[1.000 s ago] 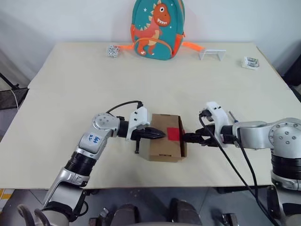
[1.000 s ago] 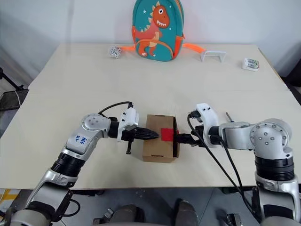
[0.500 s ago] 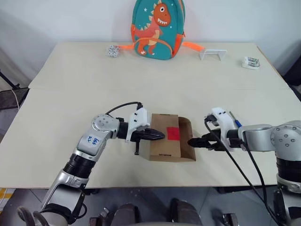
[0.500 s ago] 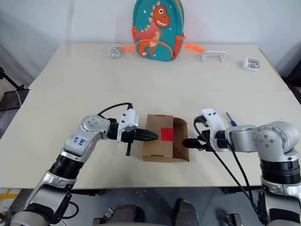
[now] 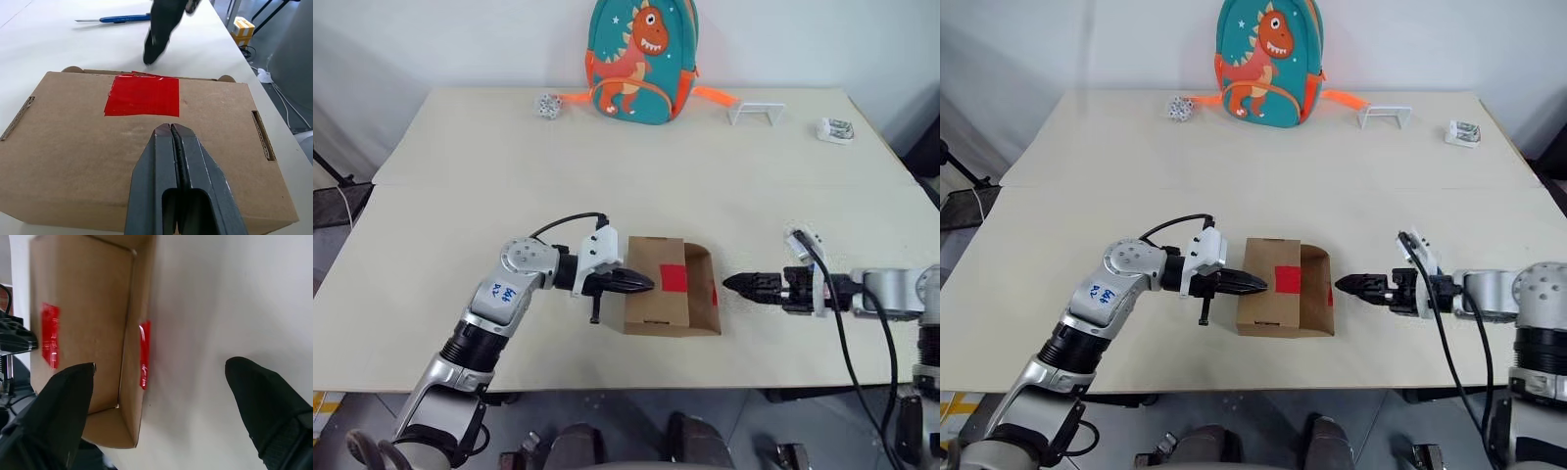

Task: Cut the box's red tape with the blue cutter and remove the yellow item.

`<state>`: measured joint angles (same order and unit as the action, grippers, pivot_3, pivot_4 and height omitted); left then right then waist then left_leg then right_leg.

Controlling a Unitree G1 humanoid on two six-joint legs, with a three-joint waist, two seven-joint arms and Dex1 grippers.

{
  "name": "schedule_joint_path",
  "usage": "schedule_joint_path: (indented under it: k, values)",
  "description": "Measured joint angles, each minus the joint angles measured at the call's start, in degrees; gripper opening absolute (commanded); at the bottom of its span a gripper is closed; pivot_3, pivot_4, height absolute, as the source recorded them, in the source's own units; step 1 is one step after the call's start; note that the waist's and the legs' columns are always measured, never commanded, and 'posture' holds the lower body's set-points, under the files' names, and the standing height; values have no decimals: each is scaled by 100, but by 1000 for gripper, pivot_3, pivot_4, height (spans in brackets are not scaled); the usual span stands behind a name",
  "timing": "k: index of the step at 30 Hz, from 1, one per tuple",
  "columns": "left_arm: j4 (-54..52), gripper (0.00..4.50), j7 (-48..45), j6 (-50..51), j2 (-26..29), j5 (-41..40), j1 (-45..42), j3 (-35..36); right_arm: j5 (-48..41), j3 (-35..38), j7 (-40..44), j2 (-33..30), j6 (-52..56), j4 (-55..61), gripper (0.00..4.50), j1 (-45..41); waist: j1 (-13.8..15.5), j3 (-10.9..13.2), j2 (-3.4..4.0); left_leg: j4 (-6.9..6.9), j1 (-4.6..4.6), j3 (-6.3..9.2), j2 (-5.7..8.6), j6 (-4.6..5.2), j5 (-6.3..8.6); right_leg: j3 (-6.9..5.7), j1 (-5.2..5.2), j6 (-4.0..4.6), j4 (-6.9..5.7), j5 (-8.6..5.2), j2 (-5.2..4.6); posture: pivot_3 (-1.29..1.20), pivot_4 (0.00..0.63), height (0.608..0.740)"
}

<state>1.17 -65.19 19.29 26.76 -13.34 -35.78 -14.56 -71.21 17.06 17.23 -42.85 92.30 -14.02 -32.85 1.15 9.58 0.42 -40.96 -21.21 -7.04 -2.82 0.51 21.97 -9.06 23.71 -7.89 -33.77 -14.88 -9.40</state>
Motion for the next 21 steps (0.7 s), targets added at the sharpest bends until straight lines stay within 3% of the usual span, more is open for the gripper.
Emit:
schedule_joint_path:
  k: [11, 21]
  values:
    - [-27, 0, -37, 65, 123, -2, -2, 9, 310, -50, 65, 766, -63, -260, 4463, -360, -271, -3, -3, -1, 12, -1, -3, -1, -1, 6, -2, 0, -15, 0, 1, 0, 150, 740]
    - [-39, 0, -48, 79, 133, -5, -1, 8, 519, -164, 200, 1130, -78, -252, 4463, -503, -279, -3, -3, -1, 13, -1, -4, -2, -1, 6, -2, 0, -16, 0, 1, 0, 150, 740]
